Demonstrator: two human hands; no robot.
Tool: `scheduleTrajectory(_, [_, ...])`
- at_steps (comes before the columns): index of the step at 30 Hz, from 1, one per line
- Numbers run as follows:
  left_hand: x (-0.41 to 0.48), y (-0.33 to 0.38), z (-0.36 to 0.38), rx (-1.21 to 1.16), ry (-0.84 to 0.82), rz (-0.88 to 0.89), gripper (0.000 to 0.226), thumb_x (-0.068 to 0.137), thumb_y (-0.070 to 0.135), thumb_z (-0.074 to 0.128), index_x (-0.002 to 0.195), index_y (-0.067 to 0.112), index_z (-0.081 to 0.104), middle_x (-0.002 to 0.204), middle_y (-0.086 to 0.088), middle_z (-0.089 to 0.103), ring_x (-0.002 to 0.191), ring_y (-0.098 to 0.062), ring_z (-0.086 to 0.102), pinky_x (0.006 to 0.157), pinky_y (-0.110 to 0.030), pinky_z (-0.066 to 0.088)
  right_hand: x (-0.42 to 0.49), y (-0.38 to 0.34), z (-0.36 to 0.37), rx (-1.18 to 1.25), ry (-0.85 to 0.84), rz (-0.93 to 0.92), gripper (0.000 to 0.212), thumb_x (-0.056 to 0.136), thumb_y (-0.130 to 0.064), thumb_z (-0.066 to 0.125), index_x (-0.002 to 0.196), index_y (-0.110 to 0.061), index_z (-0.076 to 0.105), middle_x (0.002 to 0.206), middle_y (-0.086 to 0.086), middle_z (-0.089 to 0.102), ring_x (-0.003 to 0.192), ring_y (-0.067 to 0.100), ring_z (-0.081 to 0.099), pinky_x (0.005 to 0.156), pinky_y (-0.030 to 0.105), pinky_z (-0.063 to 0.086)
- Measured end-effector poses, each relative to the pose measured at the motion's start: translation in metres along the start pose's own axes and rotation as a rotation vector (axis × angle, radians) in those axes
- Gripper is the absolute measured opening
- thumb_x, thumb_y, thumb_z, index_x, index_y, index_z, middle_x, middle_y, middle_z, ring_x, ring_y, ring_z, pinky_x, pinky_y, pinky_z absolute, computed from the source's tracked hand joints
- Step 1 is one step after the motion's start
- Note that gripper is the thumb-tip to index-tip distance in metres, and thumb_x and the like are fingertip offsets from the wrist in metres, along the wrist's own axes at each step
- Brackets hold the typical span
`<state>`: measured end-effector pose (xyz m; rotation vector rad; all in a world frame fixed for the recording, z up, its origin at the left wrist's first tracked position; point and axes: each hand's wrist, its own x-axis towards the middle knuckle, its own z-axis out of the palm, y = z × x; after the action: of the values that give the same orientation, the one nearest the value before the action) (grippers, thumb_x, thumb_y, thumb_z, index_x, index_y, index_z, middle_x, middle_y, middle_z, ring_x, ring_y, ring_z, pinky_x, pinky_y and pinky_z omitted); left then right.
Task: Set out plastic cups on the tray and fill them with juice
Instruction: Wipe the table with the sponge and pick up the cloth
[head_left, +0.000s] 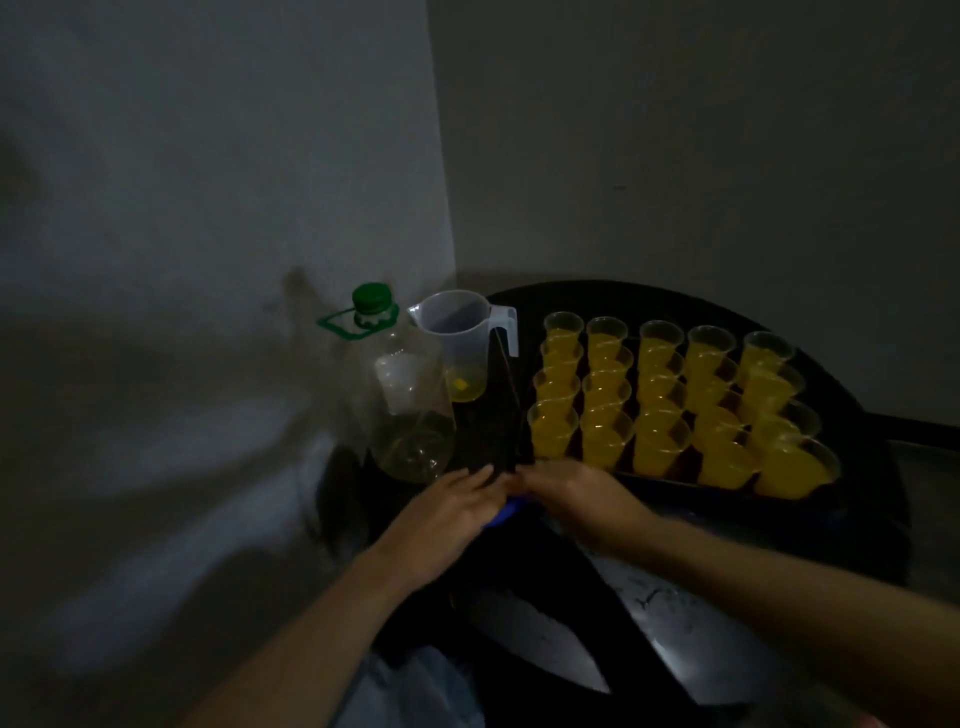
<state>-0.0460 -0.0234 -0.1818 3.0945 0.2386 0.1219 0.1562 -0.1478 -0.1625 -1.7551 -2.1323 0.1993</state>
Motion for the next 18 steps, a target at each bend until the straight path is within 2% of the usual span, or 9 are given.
scheduleTrajectory(2, [-0.014, 0.012, 0.030, 0.086, -0.105, 0.088, 0.043, 0.086, 0.023, 0.058, 0.126, 0.020, 0.071, 0.136, 0.000, 0.066, 0.128, -0.019, 0.060, 0.108, -0.035, 0.046, -0.028, -0.001, 0.034, -0.005, -0.039, -0.009, 0.038, 0.090, -0.033, 0.052, 0.122, -0.022, 0.070, 0.121, 0.002, 0.071, 0.109, 0.017, 0.067, 0.093, 0.033, 0.056])
scheduleTrajectory(4, [-0.026, 0.026, 0.049, 0.144, -0.229, 0.118, 0.048, 0.084, 0.028, 0.044, 0.123, 0.024, 0.073, 0.133, 0.002, 0.067, 0.126, -0.015, 0.061, 0.111, -0.035, 0.041, -0.052, -0.007, 0.055, -0.059, -0.115, -0.079, 0.038, 0.091, -0.036, 0.050, 0.119, -0.024, 0.071, 0.126, -0.003, 0.069, 0.118, 0.014, 0.063, 0.101, 0.032, 0.050])
scheduleTrajectory(7, [-0.038, 0.044, 0.060, 0.151, -0.327, 0.088, 0.057, 0.081, 0.029, 0.044, 0.131, 0.018, 0.068, 0.141, -0.007, 0.061, 0.133, -0.019, 0.056, 0.115, -0.040, 0.039, -0.074, -0.012, 0.073, -0.203, -0.203, -0.134, 0.041, 0.089, -0.039, 0.047, 0.119, -0.025, 0.071, 0.132, -0.005, 0.066, 0.125, 0.011, 0.059, 0.109, 0.034, 0.041])
scheduleTrajectory(9, [-0.045, 0.053, 0.060, 0.081, -0.316, 0.024, 0.066, 0.084, 0.034, 0.043, 0.144, 0.009, 0.054, 0.155, -0.014, 0.045, 0.145, -0.024, 0.041, 0.122, -0.041, 0.025, -0.082, -0.015, 0.078, -0.170, -0.190, -0.069, 0.041, 0.088, -0.039, 0.051, 0.122, -0.025, 0.070, 0.135, -0.004, 0.063, 0.124, 0.009, 0.059, 0.108, 0.033, 0.045])
scheduleTrajectory(10, [-0.046, 0.055, 0.057, 0.005, -0.296, -0.011, 0.073, 0.088, 0.039, 0.039, 0.153, 0.004, 0.041, 0.163, -0.016, 0.029, 0.153, -0.024, 0.025, 0.125, -0.038, 0.011, -0.084, -0.018, 0.081, -0.139, -0.171, -0.027, 0.041, 0.091, -0.041, 0.051, 0.124, -0.024, 0.068, 0.137, -0.004, 0.062, 0.125, 0.009, 0.058, 0.108, 0.032, 0.046])
scheduleTrajectory(12, [-0.042, 0.061, 0.052, -0.171, -0.319, -0.093, 0.085, 0.091, 0.049, 0.027, 0.160, 0.001, 0.011, 0.168, -0.014, -0.003, 0.156, -0.018, -0.008, 0.121, -0.027, -0.015, -0.082, -0.025, 0.088, -0.118, -0.136, 0.096, 0.051, 0.099, -0.050, 0.042, 0.135, -0.020, 0.061, 0.144, 0.000, 0.055, 0.132, 0.012, 0.052, 0.114, 0.029, 0.037])
scheduleTrajectory(13, [-0.038, 0.063, 0.052, -0.215, -0.315, -0.136, 0.088, 0.091, 0.052, 0.022, 0.160, 0.002, 0.003, 0.167, -0.012, -0.010, 0.154, -0.016, -0.016, 0.118, -0.024, -0.020, -0.079, -0.028, 0.093, -0.134, -0.122, 0.165, 0.060, 0.101, -0.054, 0.034, 0.143, -0.016, 0.053, 0.150, 0.003, 0.048, 0.139, 0.015, 0.045, 0.119, 0.026, 0.028])
scheduleTrajectory(15, [-0.034, 0.068, 0.056, -0.209, -0.317, -0.196, 0.090, 0.090, 0.055, 0.016, 0.159, 0.004, -0.007, 0.167, -0.012, -0.018, 0.152, -0.016, -0.024, 0.120, -0.026, -0.020, -0.071, -0.034, 0.104, -0.175, -0.120, 0.264, 0.068, 0.104, -0.057, 0.022, 0.151, -0.010, 0.038, 0.156, 0.007, 0.036, 0.146, 0.019, 0.030, 0.119, 0.029, 0.014])
scheduleTrajectory(18, [-0.034, 0.069, 0.065, -0.148, -0.374, -0.211, 0.090, 0.089, 0.054, 0.019, 0.158, 0.008, -0.016, 0.165, -0.011, -0.026, 0.151, -0.018, -0.030, 0.126, -0.037, -0.011, -0.061, -0.041, 0.116, -0.201, -0.156, 0.334, 0.070, 0.105, -0.057, 0.022, 0.153, -0.007, 0.031, 0.160, 0.010, 0.028, 0.149, 0.023, 0.024, 0.116, 0.035, 0.012])
